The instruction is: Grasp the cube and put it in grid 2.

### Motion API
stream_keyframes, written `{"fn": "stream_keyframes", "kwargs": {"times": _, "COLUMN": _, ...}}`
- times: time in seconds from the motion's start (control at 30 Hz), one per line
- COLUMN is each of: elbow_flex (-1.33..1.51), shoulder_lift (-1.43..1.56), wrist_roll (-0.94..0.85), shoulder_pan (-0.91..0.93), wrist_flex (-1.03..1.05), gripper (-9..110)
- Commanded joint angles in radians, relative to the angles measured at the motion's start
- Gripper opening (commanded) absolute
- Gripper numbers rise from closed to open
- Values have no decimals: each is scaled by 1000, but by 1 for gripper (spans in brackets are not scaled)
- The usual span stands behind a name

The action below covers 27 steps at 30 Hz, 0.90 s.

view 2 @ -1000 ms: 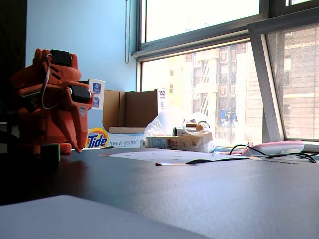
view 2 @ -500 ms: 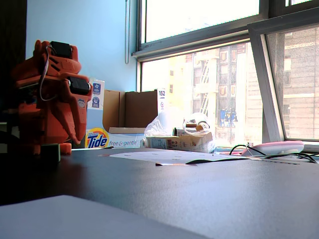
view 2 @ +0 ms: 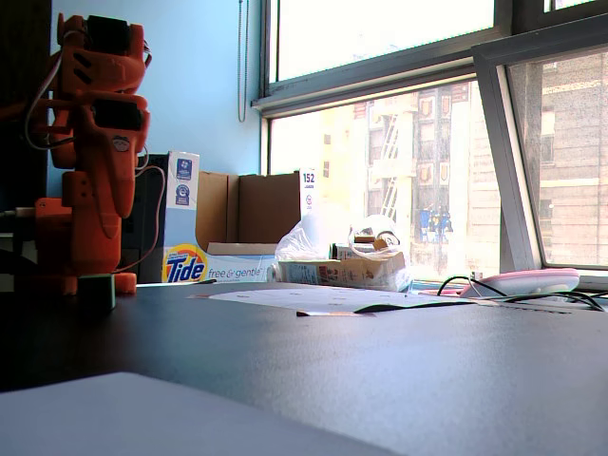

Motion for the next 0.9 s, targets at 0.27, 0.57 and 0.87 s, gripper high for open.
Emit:
{"fn": "stream_keyframes", "kwargs": {"times": 0.27, "elbow_flex": 18, "shoulder_lift": -163, "wrist_roll": -2, "shoulder_pan": 77, "wrist_flex": -81, "gripper": 33}}
{"fn": "stream_keyframes", "kwargs": {"times": 0.57, "elbow_flex": 83, "shoulder_lift": -222, "wrist_roll": 3, "shoulder_pan": 71, "wrist_flex": -186, "gripper": 33}}
{"fn": "stream_keyframes", "kwargs": {"times": 0.87, "elbow_flex": 94, "shoulder_lift": -256, "wrist_roll": 5, "shoulder_pan": 69, "wrist_flex": -229, "gripper": 32}}
